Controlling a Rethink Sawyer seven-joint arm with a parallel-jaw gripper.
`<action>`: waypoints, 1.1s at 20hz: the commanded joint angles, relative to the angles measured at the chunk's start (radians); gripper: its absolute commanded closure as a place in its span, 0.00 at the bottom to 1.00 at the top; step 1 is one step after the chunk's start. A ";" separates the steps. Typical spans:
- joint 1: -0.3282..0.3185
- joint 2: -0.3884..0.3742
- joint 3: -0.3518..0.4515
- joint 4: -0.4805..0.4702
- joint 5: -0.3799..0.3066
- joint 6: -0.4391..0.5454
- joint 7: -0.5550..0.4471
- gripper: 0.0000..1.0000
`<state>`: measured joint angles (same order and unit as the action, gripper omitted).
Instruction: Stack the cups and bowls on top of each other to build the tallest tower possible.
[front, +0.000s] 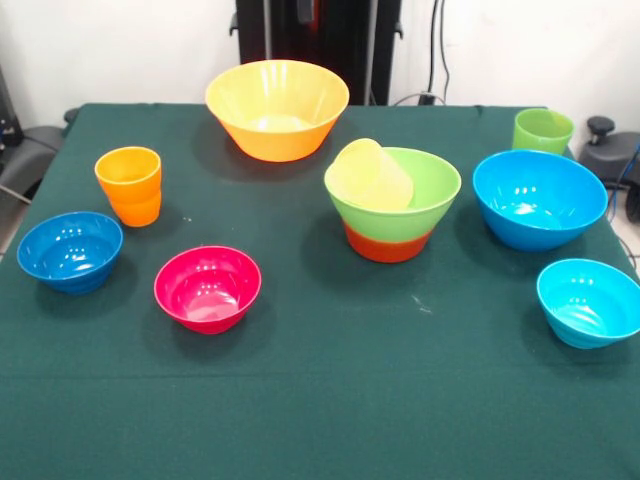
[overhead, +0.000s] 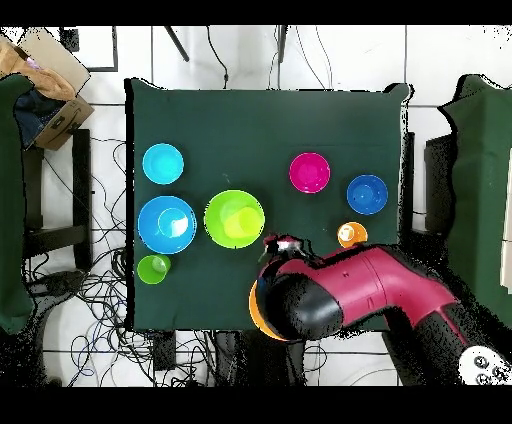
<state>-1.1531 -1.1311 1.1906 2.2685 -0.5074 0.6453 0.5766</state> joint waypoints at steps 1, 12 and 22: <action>-0.062 -0.011 0.025 0.255 0.023 -0.079 0.089 0.00; -0.316 0.023 0.228 0.290 0.047 -0.014 -0.095 0.00; -0.224 0.157 0.033 0.315 -0.242 -0.140 0.103 0.00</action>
<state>-1.4593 -1.0881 1.3071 2.5182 -0.5790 0.5907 0.5766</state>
